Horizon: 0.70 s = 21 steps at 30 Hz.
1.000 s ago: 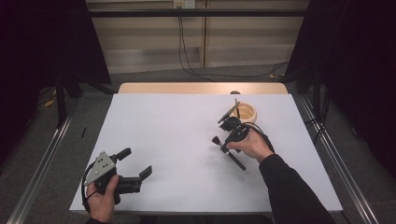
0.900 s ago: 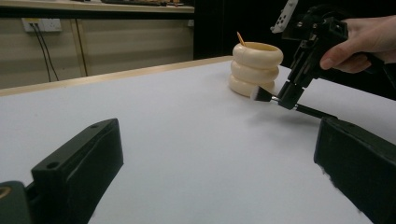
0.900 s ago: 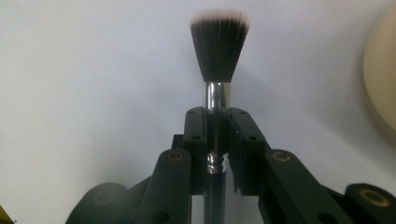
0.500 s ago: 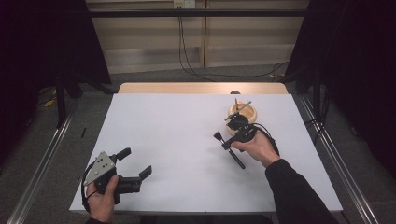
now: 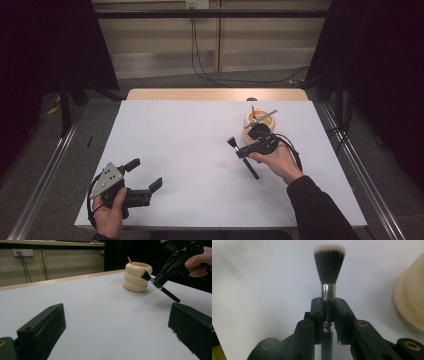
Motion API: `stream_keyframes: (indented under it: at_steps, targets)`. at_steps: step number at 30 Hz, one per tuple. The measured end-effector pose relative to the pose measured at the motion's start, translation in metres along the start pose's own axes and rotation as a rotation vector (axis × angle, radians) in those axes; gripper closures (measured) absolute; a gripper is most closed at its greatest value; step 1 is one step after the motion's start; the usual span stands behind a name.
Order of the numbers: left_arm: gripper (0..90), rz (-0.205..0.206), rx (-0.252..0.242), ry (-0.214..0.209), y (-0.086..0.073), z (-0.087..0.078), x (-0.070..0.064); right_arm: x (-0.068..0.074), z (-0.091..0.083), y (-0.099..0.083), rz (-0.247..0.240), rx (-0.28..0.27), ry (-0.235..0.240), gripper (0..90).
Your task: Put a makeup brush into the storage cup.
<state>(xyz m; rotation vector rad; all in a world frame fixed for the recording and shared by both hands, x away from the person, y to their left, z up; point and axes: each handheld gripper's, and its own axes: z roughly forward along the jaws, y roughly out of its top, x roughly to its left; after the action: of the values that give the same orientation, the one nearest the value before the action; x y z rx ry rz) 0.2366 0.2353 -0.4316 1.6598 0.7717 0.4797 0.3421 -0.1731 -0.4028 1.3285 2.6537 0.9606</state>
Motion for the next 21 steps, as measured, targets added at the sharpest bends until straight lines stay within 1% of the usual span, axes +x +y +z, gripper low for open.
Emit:
stream_keyframes:
  at_steps: [1, 6, 7, 8, 9, 11, 13, 14, 15, 16, 18, 20, 21]
  targets:
    - [1.4, 0.0, 0.0, -0.001, 0.0, 0.0, 0.0, 0.0, -0.001, 0.0, -0.007, -0.012, -0.002, 78.4]
    - [1.4, 0.001, -0.002, -0.013, 0.0, 0.0, 0.001, -0.001, -0.006, -0.001, 0.002, -0.074, -0.011, 78.4]
    - [1.4, 0.004, 0.002, -0.01, 0.0, 0.0, 0.001, -0.002, -0.006, -0.002, -0.006, -0.097, -0.009, 78.4]
    - [1.4, -0.001, 0.0, -0.007, 0.0, 0.0, 0.001, -0.001, -0.008, -0.002, 0.004, -0.101, -0.011, 78.4]
    - [1.4, -0.001, 0.0, -0.008, 0.0, 0.0, 0.001, -0.002, -0.009, -0.002, -0.003, -0.117, -0.01, 78.4]
    - [1.4, -0.002, -0.001, -0.005, 0.0, 0.0, 0.0, -0.001, -0.01, -0.003, -0.001, -0.14, -0.015, 78.4]
    - [1.4, -0.002, 0.0, -0.002, 0.0, 0.0, 0.0, -0.001, -0.011, -0.004, -0.002, -0.158, -0.026, 78.4]
    - [1.4, -0.001, 0.0, -0.006, 0.0, 0.0, 0.001, -0.001, -0.011, -0.004, -0.007, -0.167, -0.029, 78.4]
    - [1.4, 0.003, 0.001, -0.015, 0.0, -0.001, 0.001, -0.002, -0.012, -0.005, -0.006, -0.188, -0.038, 78.5]
    - [1.4, 0.004, 0.0, -0.011, 0.0, 0.0, 0.001, -0.002, -0.013, -0.006, -0.003, -0.202, -0.032, 78.4]
    - [1.4, -0.001, 0.0, -0.007, 0.0, 0.0, 0.001, -0.003, -0.014, -0.008, -0.001, -0.227, -0.039, 78.4]
    - [1.4, -0.001, 0.0, -0.002, 0.0, 0.0, 0.0, -0.004, -0.015, -0.01, 0.002, -0.248, -0.032, 78.5]
    - [1.4, -0.002, 0.0, -0.004, 0.0, 0.0, 0.0, -0.004, -0.016, -0.011, 0.007, -0.259, -0.038, 78.4]
